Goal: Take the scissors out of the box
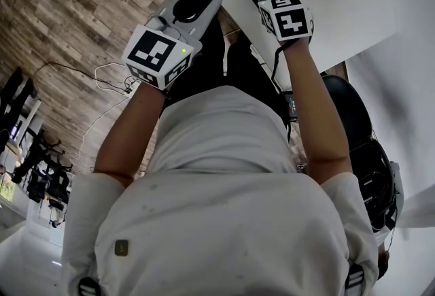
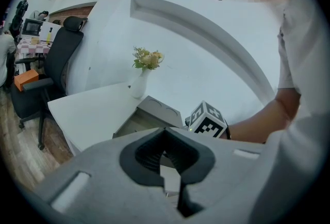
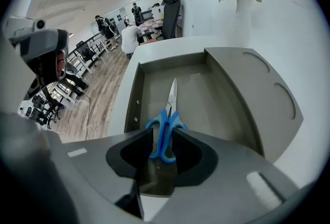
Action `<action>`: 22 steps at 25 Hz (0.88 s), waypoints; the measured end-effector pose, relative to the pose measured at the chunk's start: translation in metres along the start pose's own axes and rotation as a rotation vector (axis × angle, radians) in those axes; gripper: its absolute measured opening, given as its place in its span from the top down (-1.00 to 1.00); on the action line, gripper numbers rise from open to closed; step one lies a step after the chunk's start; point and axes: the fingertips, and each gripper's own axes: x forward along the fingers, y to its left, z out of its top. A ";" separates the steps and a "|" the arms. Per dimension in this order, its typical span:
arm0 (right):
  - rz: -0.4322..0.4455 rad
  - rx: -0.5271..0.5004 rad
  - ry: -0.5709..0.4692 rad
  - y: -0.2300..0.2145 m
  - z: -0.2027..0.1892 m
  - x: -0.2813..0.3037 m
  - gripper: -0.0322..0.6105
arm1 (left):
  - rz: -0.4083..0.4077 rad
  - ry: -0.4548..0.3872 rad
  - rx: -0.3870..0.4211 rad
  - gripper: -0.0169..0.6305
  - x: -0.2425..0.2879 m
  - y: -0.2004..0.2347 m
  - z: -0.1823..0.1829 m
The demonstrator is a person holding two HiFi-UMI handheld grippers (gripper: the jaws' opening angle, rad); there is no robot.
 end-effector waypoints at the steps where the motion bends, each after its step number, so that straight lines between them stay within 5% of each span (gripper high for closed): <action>1: -0.007 0.002 0.008 0.000 0.000 0.001 0.49 | 0.000 0.000 -0.002 0.94 -0.001 0.001 -0.001; 22: -0.075 -0.142 0.043 0.000 -0.001 0.008 0.60 | 0.001 -0.003 -0.026 0.94 -0.011 -0.001 -0.014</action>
